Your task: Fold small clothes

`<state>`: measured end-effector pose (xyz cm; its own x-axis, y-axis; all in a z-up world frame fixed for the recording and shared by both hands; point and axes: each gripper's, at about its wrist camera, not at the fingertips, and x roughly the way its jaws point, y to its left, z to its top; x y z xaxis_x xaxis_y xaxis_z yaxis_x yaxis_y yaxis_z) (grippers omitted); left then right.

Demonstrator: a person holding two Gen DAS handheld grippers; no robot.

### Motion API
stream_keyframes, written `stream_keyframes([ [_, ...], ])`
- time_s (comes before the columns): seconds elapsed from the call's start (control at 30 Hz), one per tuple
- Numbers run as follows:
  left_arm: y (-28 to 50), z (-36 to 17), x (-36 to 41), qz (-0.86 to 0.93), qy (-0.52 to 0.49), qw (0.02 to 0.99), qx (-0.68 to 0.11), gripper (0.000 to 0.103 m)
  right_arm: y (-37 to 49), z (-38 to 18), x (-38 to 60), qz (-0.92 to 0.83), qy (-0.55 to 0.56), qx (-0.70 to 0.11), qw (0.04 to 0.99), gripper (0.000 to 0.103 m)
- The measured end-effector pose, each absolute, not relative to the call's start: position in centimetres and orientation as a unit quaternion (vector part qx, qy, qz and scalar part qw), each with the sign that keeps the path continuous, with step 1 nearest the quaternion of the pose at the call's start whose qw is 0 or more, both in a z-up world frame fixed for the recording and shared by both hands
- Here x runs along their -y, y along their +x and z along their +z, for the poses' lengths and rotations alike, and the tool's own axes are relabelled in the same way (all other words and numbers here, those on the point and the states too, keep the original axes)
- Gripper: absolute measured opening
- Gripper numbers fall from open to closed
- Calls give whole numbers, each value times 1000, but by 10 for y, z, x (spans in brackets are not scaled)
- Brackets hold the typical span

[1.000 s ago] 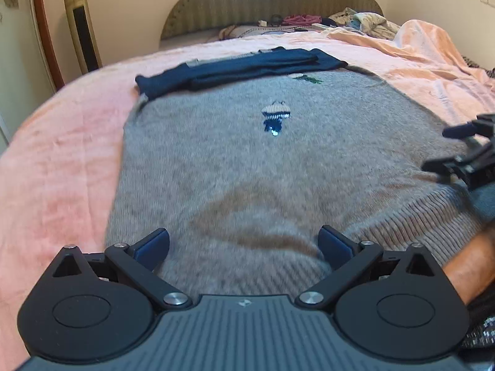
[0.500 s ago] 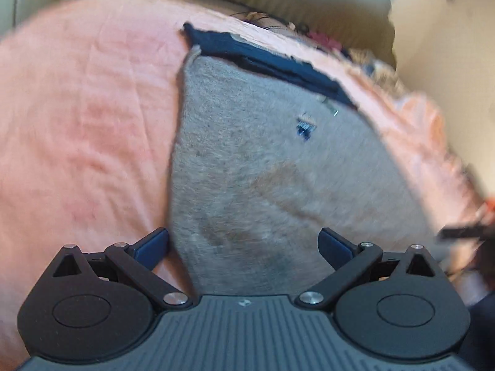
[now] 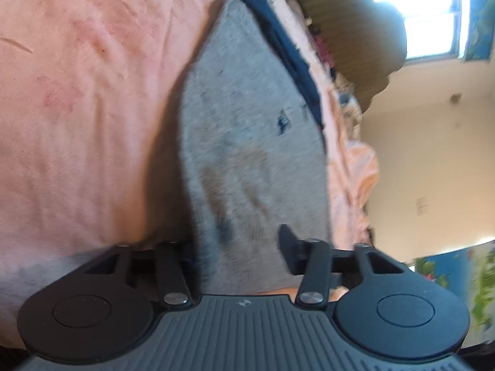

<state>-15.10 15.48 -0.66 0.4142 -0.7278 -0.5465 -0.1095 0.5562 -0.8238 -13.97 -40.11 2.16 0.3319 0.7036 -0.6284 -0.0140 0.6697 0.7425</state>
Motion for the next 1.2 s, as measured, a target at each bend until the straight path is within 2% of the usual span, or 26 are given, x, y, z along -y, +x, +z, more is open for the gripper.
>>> stream_keyframes([
  [0.03, -151, -6, -154, -209, -411, 730, -504, 25, -140, 20, 400, 239, 325, -532, 745, 16],
  [0.1, -149, -3, -151, -202, -387, 737, -516, 6, -144, 21, 399, 247, 314, -525, 751, 16],
  [0.2, -145, 10, -148, -211, -359, 756, -505, 6, -145, 30, 403, 257, 315, -515, 755, 16],
  [0.37, -122, 57, -149, -255, -350, 789, -436, 6, -132, 64, 412, 285, 324, -471, 769, 15],
  [0.57, -55, 97, -145, -286, -324, 819, -378, 6, -61, 97, 411, 325, 346, -401, 784, 13],
  [0.8, 3, 122, -136, -300, -283, 840, -352, 6, 19, 89, 399, 334, 371, -394, 772, 13],
  [0.93, 47, 130, -133, -299, -282, 852, -324, 6, 68, 86, 404, 332, 402, -356, 776, 13],
  [1.07, 118, 129, -132, -274, -289, 868, -296, 6, 143, 78, 423, 301, 451, -317, 778, 13],
  [1.2, 196, 111, -131, -220, -283, 887, -292, 6, 217, 51, 431, 250, 480, -325, 776, 13],
])
